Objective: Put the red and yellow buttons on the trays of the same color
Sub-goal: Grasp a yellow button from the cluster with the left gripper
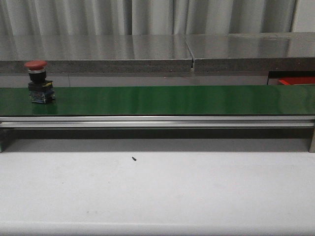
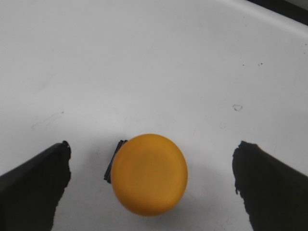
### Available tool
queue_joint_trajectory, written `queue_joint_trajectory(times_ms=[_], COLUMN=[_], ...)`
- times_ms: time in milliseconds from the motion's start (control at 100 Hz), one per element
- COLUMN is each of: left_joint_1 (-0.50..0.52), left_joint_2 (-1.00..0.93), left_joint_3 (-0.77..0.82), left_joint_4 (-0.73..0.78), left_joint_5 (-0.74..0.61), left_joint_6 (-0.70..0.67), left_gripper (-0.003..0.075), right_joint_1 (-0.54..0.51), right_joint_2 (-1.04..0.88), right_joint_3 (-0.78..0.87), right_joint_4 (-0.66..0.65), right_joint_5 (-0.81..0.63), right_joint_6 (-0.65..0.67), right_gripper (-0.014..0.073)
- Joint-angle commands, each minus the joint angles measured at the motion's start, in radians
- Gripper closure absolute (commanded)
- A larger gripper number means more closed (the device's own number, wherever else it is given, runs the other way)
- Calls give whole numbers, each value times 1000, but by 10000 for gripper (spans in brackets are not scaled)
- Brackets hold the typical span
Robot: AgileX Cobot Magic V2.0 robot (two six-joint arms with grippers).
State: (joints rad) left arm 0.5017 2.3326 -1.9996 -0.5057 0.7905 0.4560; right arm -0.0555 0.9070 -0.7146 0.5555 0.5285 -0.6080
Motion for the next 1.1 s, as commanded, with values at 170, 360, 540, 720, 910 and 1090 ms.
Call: queue_joint_trajectory(times_ms=[170, 360, 540, 720, 910, 1090], left_joint_1=[1, 1, 1, 1, -4, -50], left_joint_2=[-26, -25, -25, -50, -145, -241], left_joint_3=[-76, -76, -91, -159, -168, -153], left_joint_4=[-52, -52, -52, -119, -287, -277], left_joint_5=[-30, -33, 8, 113, 224, 305], left_joint_6=[-17, -21, -21, -21, -9, -5], left_gripper=[209, 428, 652, 739, 739, 739], right_joint_1=[2, 2, 2, 2, 2, 2], right_joint_2=[-9, -9, -9, -9, -9, -9], right_joint_3=[-24, -24, -24, -24, -24, -24], right_joint_4=[17, 17, 17, 17, 17, 17], right_joint_5=[-50, -50, -50, -50, -50, -50], right_joint_6=[-7, -7, -7, -7, -7, -7], right_gripper=[662, 662, 662, 662, 662, 662])
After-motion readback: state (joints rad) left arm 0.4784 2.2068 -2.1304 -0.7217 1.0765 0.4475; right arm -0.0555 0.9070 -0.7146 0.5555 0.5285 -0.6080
